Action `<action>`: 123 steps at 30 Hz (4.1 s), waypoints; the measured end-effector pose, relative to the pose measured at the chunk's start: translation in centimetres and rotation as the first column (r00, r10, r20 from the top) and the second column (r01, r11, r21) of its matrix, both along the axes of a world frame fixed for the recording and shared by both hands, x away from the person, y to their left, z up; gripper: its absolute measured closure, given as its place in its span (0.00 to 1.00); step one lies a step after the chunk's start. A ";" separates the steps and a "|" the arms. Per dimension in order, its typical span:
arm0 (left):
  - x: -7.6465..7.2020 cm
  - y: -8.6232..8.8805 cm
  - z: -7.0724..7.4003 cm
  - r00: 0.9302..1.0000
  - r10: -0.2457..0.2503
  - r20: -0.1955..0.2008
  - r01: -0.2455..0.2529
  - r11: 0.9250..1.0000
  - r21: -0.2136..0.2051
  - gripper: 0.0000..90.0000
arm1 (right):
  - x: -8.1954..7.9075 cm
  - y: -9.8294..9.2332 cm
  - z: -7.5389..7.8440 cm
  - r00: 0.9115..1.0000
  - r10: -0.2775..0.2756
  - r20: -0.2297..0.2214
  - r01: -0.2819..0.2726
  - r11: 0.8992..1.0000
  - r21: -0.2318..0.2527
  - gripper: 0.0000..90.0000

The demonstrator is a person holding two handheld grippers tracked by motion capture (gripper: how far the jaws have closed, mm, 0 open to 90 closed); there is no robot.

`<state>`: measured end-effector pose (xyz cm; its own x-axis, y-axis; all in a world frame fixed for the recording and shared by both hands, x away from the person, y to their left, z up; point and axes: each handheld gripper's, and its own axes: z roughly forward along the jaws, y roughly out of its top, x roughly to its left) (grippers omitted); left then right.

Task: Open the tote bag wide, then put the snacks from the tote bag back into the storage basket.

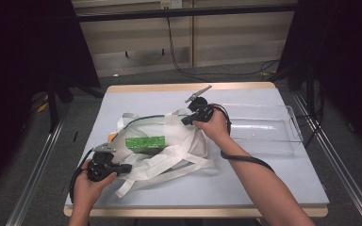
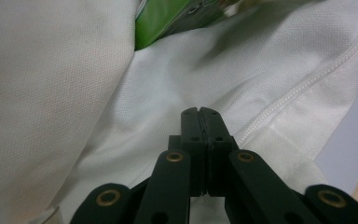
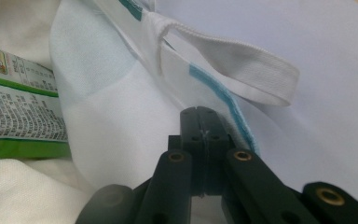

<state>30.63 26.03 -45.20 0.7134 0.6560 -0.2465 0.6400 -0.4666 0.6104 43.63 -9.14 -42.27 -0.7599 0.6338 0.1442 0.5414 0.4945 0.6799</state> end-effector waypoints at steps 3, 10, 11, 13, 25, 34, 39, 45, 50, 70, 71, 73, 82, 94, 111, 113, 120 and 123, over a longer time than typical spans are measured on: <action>0.0 -0.1 -0.2 1.000 0.006 -0.002 -0.006 1.000 -0.002 0.99 | 0.0 0.0 0.0 1.000 -0.001 -0.001 0.001 1.000 -0.001 1.00; -0.1 0.0 -0.1 1.000 -0.001 0.001 0.001 1.000 0.012 0.99 | -0.1 0.0 0.0 1.000 0.001 0.001 -0.001 1.000 -0.001 0.99; -0.1 0.0 -0.1 1.000 0.007 0.005 -0.007 1.000 0.005 0.99 | -0.1 0.0 0.1 1.000 0.001 -0.001 -0.001 1.000 0.006 0.98; -0.1 0.1 0.0 1.000 0.008 0.001 -0.008 1.000 -0.001 0.98 | -0.2 0.1 0.2 1.000 0.015 -0.002 -0.015 1.000 0.014 0.96; 0.0 0.2 1.6 0.998 0.039 0.053 -0.039 0.999 -0.007 0.78 | -1.3 0.8 1.2 0.997 0.069 0.046 -0.070 0.997 0.013 0.73; 0.4 0.3 2.0 0.995 0.079 0.060 -0.077 0.996 -0.037 0.61 | -2.3 0.7 2.4 0.991 0.113 0.075 -0.115 0.993 0.015 0.57; 0.5 0.3 2.0 0.995 0.083 0.059 -0.082 0.996 -0.026 0.53 | -2.8 0.8 2.7 0.986 0.146 0.081 -0.147 0.989 0.003 0.51; 0.7 0.2 2.3 0.995 0.085 0.060 -0.082 0.996 -0.044 0.42 | -3.2 0.9 2.8 0.982 0.169 0.088 -0.169 0.986 -0.007 0.44; 0.7 -0.1 2.6 0.994 0.088 0.062 -0.085 0.995 -0.049 0.32 | -3.9 1.0 2.9 0.976 0.199 0.090 -0.199 0.980 -0.012 0.37; 1.0 -0.4 2.8 0.992 0.107 0.066 -0.103 0.993 -0.051 0.20 | -5.1 1.9 3.2 0.960 0.267 0.079 -0.266 0.964 -0.022 0.28; 0.9 -0.5 2.8 0.992 0.110 0.067 -0.107 0.993 -0.050 0.20 | -5.2 2.0 3.2 0.960 0.269 0.077 -0.268 0.963 -0.023 0.28; 0.9 -0.5 2.9 0.991 0.110 0.070 -0.106 0.993 -0.052 0.20 | -5.3 2.1 3.2 0.958 0.277 0.078 -0.276 0.961 -0.028 0.28; 0.8 -0.7 3.7 0.989 0.114 0.095 -0.111 0.993 -0.038 0.16 | -5.7 2.6 3.2 0.952 0.296 0.074 -0.294 0.955 -0.035 0.28; 0.8 -0.5 3.8 0.987 0.128 0.102 -0.125 0.992 -0.032 0.16 | -6.2 3.9 3.4 0.936 0.343 0.074 -0.340 0.939 -0.051 0.29; 0.8 -0.8 3.6 0.988 0.122 0.092 -0.120 0.992 -0.030 0.15 | -6.9 6.6 3.6 0.907 0.417 0.060 -0.414 0.908 -0.059 0.38; 0.9 -0.8 3.5 0.989 0.115 0.097 -0.113 0.993 -0.027 0.15 | -6.9 7.0 3.7 0.902 0.427 0.061 -0.424 0.904 -0.059 0.43; 0.9 -0.8 3.4 0.989 0.119 0.092 -0.117 0.993 -0.029 0.15 | -6.7 7.9 3.7 0.902 0.429 0.047 -0.426 0.903 -0.064 0.58; 0.9 -0.8 3.4 0.989 0.115 0.092 -0.113 0.993 -0.022 0.15 | -6.6 8.1 3.7 0.899 0.435 0.049 -0.431 0.900 -0.068 0.62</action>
<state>31.51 25.23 -41.77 0.6546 0.7307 -0.1938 0.6283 -0.3834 0.6769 36.98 -1.00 -38.57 -0.9673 0.2455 0.0629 0.2232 0.7077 0.6703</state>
